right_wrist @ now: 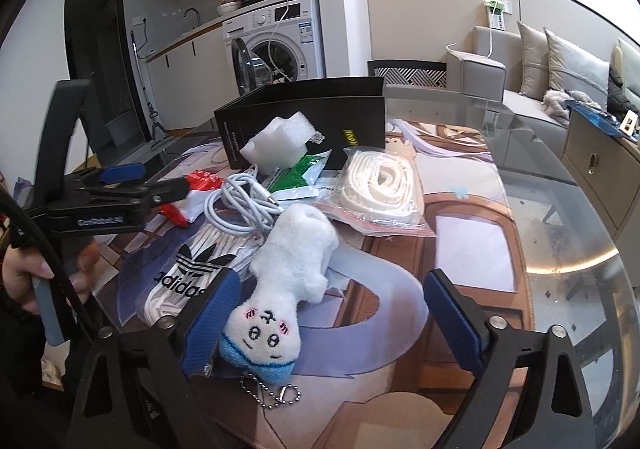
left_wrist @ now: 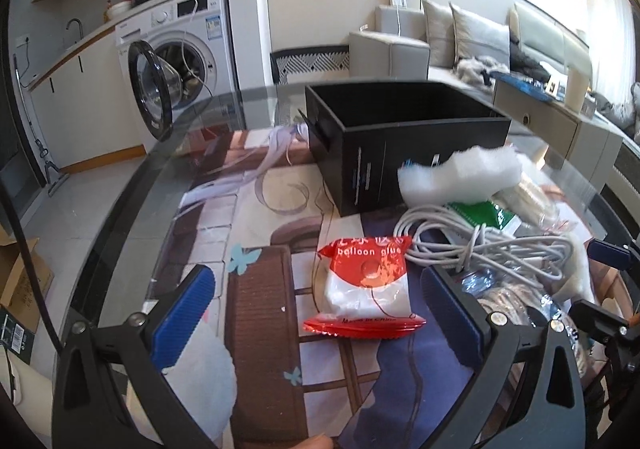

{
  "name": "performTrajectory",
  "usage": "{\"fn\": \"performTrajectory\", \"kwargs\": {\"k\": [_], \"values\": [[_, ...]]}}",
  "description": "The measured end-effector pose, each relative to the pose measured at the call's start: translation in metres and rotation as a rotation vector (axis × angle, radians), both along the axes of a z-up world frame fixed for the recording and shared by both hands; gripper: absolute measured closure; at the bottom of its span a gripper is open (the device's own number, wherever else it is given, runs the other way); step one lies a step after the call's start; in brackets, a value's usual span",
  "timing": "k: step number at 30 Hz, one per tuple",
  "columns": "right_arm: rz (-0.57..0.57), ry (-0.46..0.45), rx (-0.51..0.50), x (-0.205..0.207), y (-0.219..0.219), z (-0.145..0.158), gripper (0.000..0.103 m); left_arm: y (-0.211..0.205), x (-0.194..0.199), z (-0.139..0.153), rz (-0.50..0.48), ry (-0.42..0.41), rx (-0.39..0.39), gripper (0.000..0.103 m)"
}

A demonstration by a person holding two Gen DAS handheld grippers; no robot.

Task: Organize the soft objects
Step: 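Grasp the white plush bunny with the right tool while the left tool grasps the red glue packet, then lift and carry the plush and red packet over the black box with both tools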

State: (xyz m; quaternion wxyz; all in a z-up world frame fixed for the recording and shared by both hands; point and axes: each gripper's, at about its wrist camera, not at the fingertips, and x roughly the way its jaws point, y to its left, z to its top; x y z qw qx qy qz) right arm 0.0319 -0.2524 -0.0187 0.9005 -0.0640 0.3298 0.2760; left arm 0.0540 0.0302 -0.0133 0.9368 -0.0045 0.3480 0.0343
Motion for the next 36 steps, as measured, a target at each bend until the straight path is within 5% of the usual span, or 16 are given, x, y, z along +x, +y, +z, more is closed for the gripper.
{"fn": "performTrajectory", "kwargs": {"k": [9, 17, 20, 36], "values": [[0.06, 0.065, 0.058, 0.002, 0.005, -0.006, 0.033, -0.005, 0.009, -0.006, -0.037, 0.085, 0.006, 0.001], [0.088, 0.083, 0.08, 0.002, 0.007, -0.006, 0.062, -0.005, 0.011, -0.01, -0.088, 0.112, -0.059, 0.045], [0.088, 0.071, 0.08, 0.001, 0.007, -0.005, 0.07, -0.007, 0.006, -0.008, -0.118, 0.1, -0.084, 0.049], [0.059, -0.028, 0.096, -0.018, -0.011, 0.02, 0.073, 0.002, -0.019, 0.014, -0.083, 0.011, -0.116, 0.051]]}}
